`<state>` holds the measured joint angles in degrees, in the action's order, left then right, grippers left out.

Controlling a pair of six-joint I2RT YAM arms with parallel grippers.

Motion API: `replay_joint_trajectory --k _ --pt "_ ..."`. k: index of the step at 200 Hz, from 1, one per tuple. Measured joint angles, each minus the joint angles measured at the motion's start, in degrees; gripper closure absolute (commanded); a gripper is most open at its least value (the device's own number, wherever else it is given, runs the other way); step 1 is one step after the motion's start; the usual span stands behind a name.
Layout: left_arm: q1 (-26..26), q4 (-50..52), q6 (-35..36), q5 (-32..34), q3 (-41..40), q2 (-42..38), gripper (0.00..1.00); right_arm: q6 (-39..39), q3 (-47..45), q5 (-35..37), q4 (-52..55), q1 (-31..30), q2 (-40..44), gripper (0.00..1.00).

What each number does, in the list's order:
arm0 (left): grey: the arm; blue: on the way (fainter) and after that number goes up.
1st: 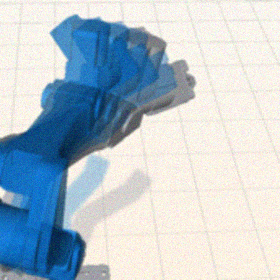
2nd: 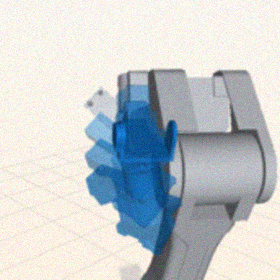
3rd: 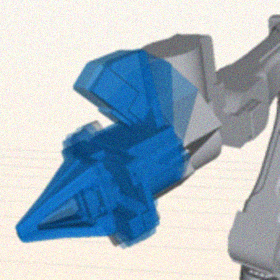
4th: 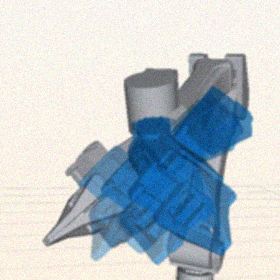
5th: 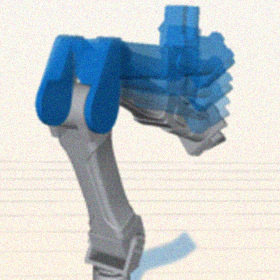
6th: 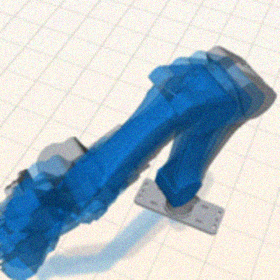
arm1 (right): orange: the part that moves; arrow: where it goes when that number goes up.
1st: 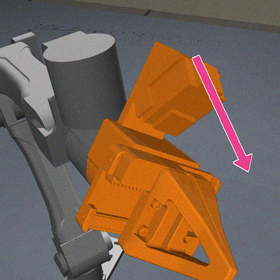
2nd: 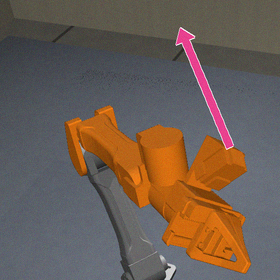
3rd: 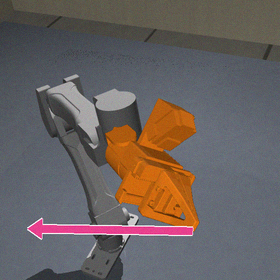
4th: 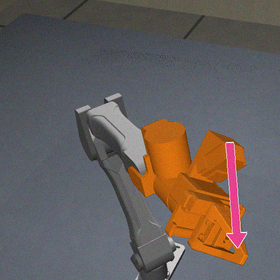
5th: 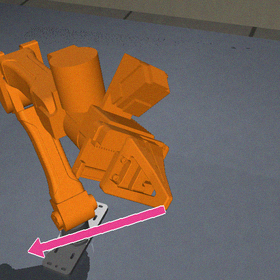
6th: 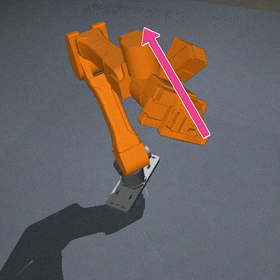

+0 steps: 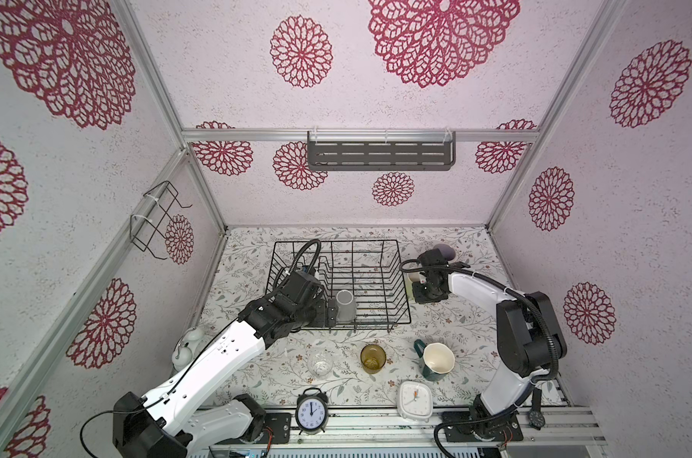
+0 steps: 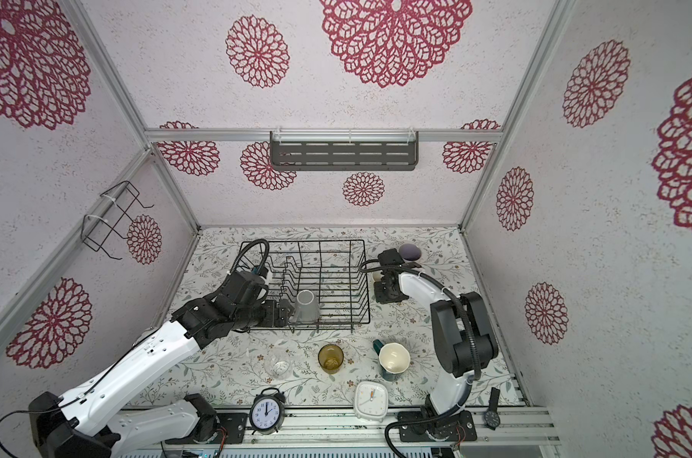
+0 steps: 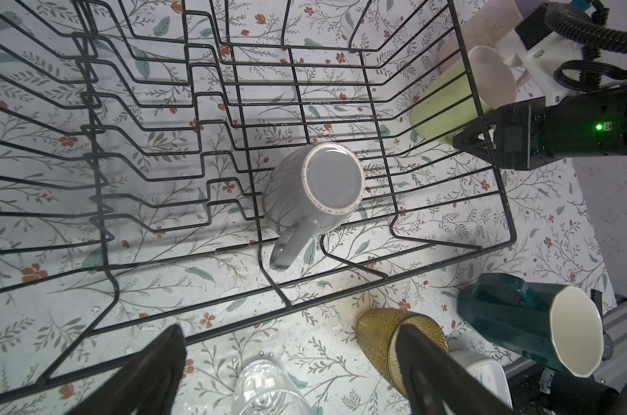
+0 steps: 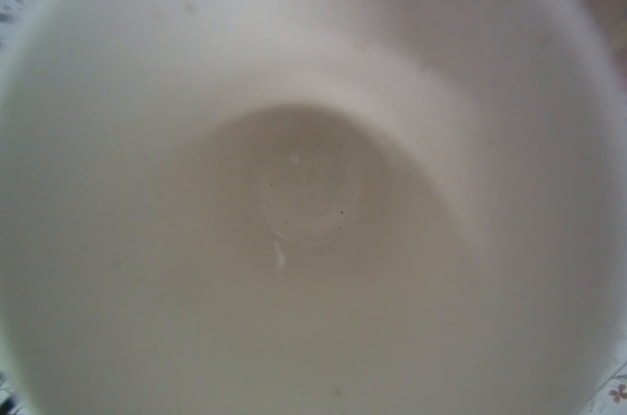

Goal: Load cups into a dish rack
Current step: Pick up the cup from the top-center of the table.

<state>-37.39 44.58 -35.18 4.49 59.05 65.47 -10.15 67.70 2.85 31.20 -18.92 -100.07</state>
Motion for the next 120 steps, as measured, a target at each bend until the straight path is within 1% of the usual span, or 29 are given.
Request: replay_joint_trajectory --k 39,63,94,120 --pt "0.0 0.1 -0.3 0.1 -0.1 -1.4 0.05 0.0 -0.5 0.6 -1.2 0.0 0.7 0.9" --pt "0.0 -0.1 -0.5 0.1 -0.1 -2.6 0.05 0.0 -2.5 0.8 -2.9 0.0 2.3 1.0" --pt "0.0 -1.3 -0.9 0.0 -0.4 -4.6 0.05 -1.4 -5.9 1.4 -3.6 0.0 7.3 1.0" --pt "0.0 -3.3 -1.6 -1.1 -1.0 -6.8 0.05 -3.0 -7.7 1.8 -5.3 0.0 14.3 1.0"
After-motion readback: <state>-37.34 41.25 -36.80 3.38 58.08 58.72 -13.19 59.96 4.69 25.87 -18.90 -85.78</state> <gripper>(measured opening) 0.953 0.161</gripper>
